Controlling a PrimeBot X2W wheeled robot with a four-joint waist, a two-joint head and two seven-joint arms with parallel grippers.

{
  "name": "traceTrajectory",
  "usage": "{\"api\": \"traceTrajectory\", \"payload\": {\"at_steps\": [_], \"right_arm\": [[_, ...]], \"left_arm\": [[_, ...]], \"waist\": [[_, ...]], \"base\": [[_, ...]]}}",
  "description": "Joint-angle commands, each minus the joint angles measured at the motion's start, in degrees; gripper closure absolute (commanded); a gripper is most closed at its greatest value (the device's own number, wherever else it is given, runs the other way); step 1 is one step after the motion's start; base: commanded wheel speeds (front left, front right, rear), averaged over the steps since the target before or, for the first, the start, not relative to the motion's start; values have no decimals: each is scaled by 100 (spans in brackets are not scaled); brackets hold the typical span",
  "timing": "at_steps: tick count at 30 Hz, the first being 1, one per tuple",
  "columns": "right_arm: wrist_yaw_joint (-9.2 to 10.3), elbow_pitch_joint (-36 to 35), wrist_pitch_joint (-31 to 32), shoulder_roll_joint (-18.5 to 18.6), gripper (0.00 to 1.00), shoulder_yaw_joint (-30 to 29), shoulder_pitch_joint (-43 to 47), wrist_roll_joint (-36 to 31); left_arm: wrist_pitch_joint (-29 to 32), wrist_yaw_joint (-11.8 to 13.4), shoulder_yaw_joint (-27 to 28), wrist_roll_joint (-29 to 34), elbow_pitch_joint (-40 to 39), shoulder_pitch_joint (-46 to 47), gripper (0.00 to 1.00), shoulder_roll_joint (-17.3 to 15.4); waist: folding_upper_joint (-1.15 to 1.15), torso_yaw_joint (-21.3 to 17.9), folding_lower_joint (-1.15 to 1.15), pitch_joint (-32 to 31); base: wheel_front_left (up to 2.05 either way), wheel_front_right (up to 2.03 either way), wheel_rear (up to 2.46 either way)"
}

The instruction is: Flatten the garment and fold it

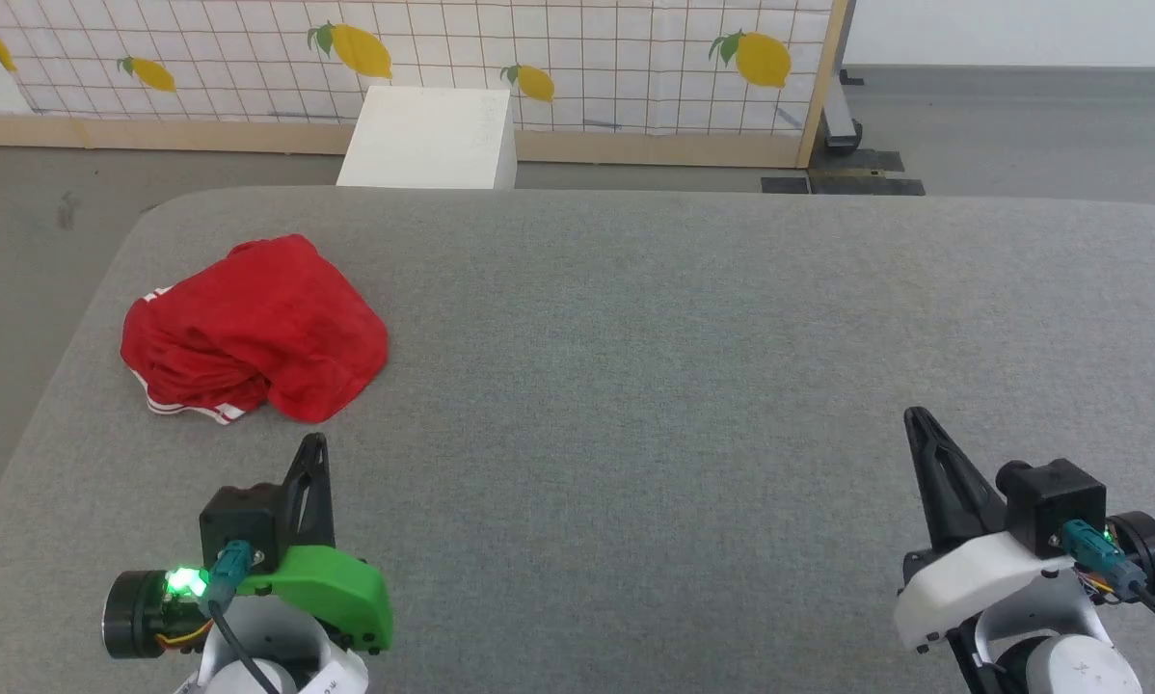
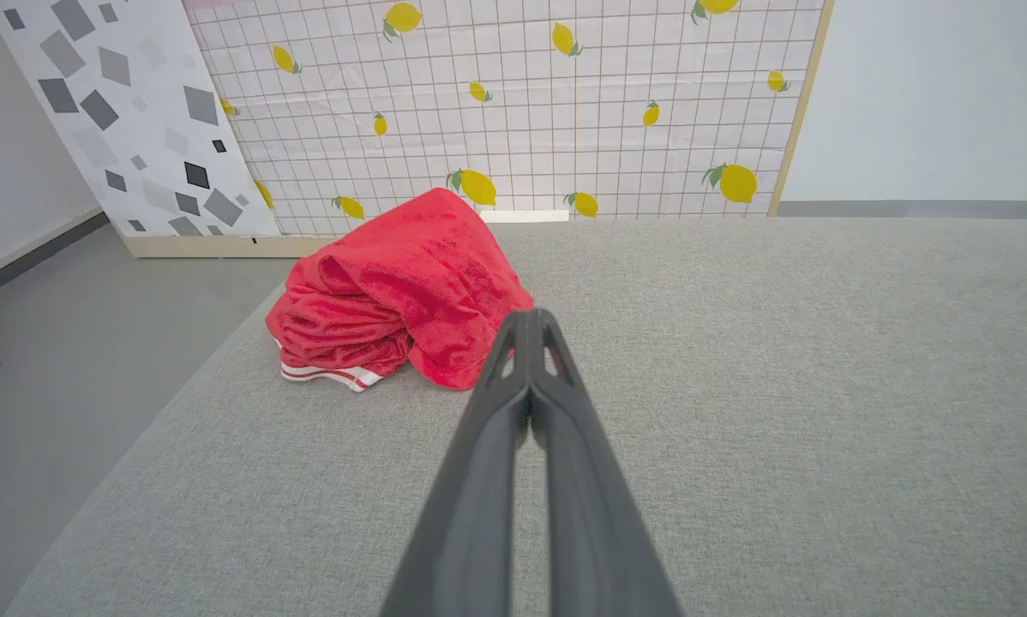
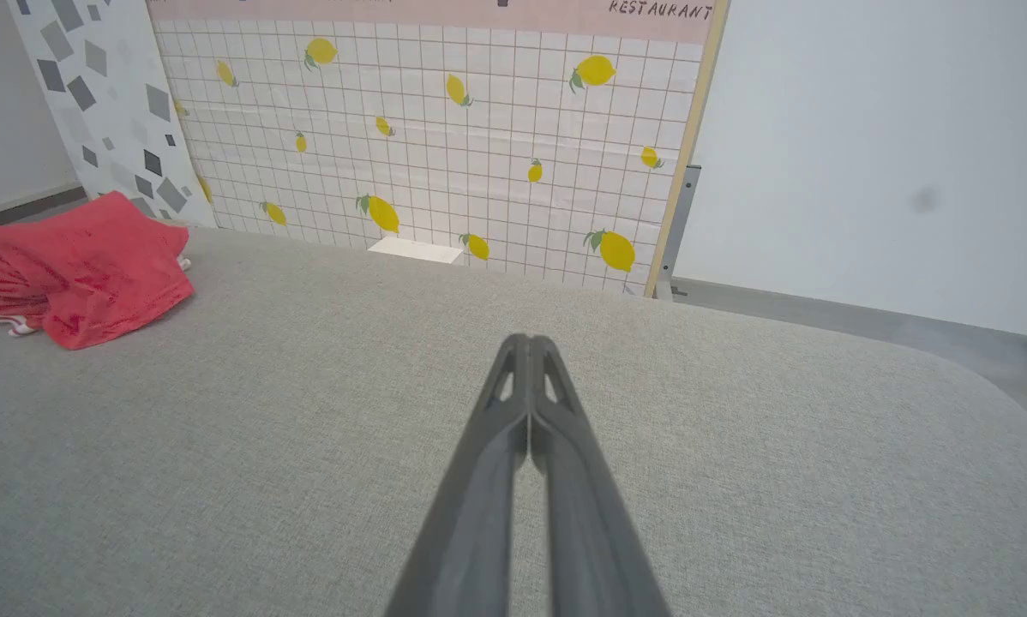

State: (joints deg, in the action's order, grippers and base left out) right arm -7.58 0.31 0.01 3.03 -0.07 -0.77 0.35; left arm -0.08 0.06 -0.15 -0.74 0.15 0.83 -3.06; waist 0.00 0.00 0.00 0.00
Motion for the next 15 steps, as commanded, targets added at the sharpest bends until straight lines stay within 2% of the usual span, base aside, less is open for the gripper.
{"api": "traceTrajectory", "payload": {"at_steps": [1, 14, 15], "right_arm": [[9, -31, -1, -15, 100, 7, 77, -35], [9, -31, -1, -15, 100, 7, 77, -35], [0, 1, -1, 0, 0, -1, 0, 3]], "left_arm": [[8, -6, 15, 74, -15, -83, 100, 18], [8, -6, 15, 74, -15, -83, 100, 18], [-1, 0, -3, -5, 1, 1, 0, 0]], "waist": [[0, 0, 0, 0], [0, 0, 0, 0], [0, 0, 0, 0]], "base": [[0, 0, 0], [0, 0, 0], [0, 0, 0]]}}
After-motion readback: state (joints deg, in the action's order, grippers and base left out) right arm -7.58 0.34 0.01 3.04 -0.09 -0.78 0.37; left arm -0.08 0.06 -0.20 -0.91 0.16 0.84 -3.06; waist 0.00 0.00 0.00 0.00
